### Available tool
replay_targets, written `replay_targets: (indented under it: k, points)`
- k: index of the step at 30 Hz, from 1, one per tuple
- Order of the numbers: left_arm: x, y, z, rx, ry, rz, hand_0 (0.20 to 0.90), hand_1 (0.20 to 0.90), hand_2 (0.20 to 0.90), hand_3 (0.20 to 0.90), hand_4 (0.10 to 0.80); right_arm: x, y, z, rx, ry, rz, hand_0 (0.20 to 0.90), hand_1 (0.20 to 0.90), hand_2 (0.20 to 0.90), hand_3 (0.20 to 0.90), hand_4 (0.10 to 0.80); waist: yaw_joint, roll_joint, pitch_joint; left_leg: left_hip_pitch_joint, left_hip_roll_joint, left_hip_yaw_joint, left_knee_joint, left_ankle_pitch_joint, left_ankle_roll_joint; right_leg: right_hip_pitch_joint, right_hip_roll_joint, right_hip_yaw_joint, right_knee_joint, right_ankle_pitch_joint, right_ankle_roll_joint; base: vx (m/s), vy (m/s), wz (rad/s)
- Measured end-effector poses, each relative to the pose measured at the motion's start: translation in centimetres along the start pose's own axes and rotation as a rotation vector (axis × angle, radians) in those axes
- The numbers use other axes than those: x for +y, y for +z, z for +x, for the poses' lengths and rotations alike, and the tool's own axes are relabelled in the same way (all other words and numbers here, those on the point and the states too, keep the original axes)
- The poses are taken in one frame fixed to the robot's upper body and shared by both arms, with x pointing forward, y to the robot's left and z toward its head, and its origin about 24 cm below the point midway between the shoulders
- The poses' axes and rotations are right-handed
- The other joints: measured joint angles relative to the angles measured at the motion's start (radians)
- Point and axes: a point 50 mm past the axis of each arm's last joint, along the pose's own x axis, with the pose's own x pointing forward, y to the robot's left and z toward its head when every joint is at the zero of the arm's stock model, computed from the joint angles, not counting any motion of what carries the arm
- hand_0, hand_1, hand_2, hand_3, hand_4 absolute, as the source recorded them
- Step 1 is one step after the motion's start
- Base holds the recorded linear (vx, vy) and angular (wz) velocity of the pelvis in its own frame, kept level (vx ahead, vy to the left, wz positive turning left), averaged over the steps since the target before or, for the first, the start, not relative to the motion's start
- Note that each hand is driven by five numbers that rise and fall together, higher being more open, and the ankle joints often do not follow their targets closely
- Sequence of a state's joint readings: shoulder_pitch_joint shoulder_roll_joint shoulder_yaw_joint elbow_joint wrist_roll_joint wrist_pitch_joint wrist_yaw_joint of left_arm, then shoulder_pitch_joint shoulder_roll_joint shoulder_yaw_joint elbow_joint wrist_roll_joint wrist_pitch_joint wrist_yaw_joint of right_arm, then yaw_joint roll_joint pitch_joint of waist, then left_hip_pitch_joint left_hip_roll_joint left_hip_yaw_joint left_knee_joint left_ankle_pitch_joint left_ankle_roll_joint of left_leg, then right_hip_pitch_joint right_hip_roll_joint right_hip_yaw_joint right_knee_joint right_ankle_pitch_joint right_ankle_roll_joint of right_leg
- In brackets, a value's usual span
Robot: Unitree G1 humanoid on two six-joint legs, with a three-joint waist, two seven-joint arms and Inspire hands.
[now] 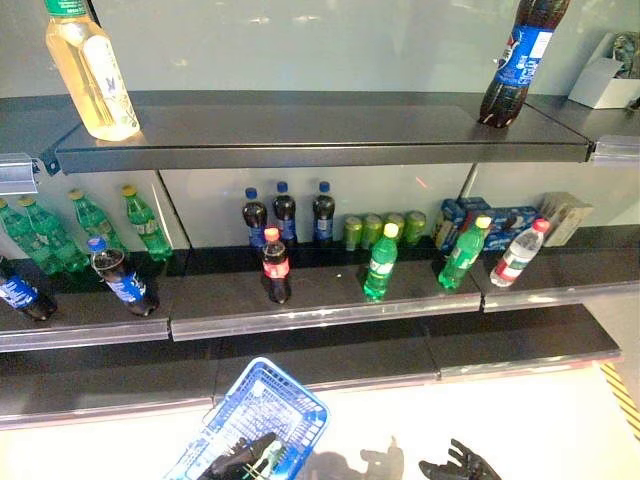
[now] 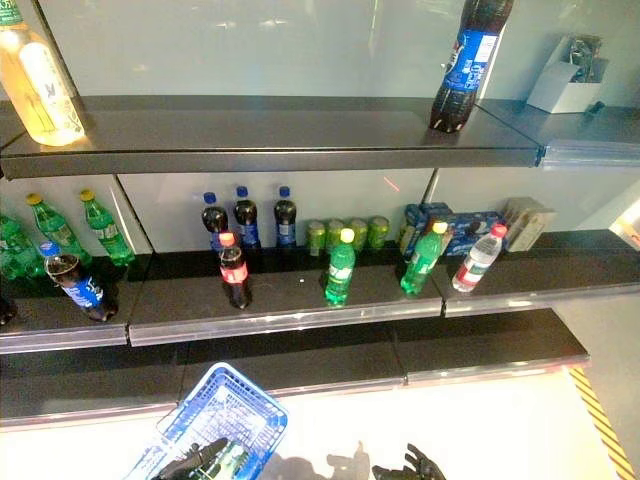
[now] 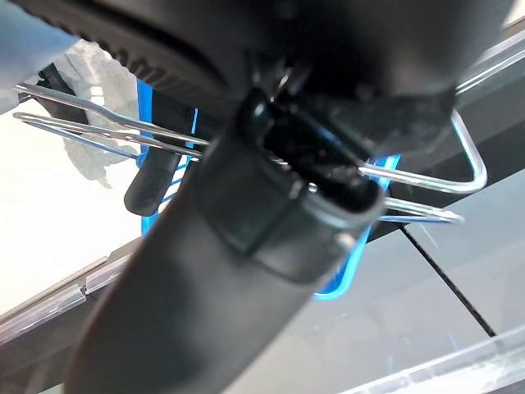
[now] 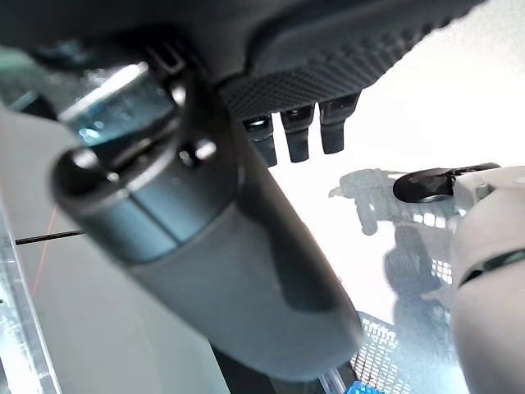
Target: Pick up the drink and place into the basket.
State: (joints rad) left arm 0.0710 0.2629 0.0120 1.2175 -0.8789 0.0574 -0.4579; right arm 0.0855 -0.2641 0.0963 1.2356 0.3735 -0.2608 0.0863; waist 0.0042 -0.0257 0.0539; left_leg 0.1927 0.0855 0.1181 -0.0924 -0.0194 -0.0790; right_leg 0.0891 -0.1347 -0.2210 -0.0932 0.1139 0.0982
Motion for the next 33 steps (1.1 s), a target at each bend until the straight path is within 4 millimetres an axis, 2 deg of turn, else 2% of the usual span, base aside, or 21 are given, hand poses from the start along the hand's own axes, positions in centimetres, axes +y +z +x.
replay_targets:
  k: [21, 31, 33]
  points:
    - [-0.02, -0.03, 0.01, 0.0, -0.001, 0.0, 0.3, 0.3, 0.3, 0.2, 0.1, 0.0, -0.01, 0.0, 0.0, 0.0, 0.0, 0.9, 0.9, 0.9, 0.9, 0.8, -0.001, 0.001, 0.003, 0.0, 0.0, 0.0, 0.0, 0.0, 0.0, 0.0, 0.0, 0.0, 0.0, 0.0, 0.0, 0.0, -0.002, 0.0]
    - [-0.26, 0.27, 0.15, -0.008, -0.009, 0.005, 0.3, 0.3, 0.3, 0.2, 0.1, 0.27, 0.04, 0.04, 0.003, 0.033, -0.008, 0.9, 0.9, 0.9, 0.9, 0.8, -0.003, 0.004, 0.022, 0.001, 0.012, 0.0, 0.007, 0.005, -0.002, 0.002, 0.006, 0.0, 0.001, -0.001, 0.0, -0.015, -0.146, 0.0]
    - [-0.61, 0.42, 0.34, -0.013, -0.019, 0.007, 0.3, 0.3, 0.3, 0.2, 0.1, 0.42, -0.01, 0.08, 0.015, 0.041, -0.016, 0.9, 0.9, 0.9, 0.9, 0.8, -0.003, 0.012, 0.037, -0.003, 0.017, 0.0, 0.015, 0.008, -0.006, 0.008, 0.009, -0.014, 0.0, -0.011, 0.001, -0.088, -0.072, 0.16]
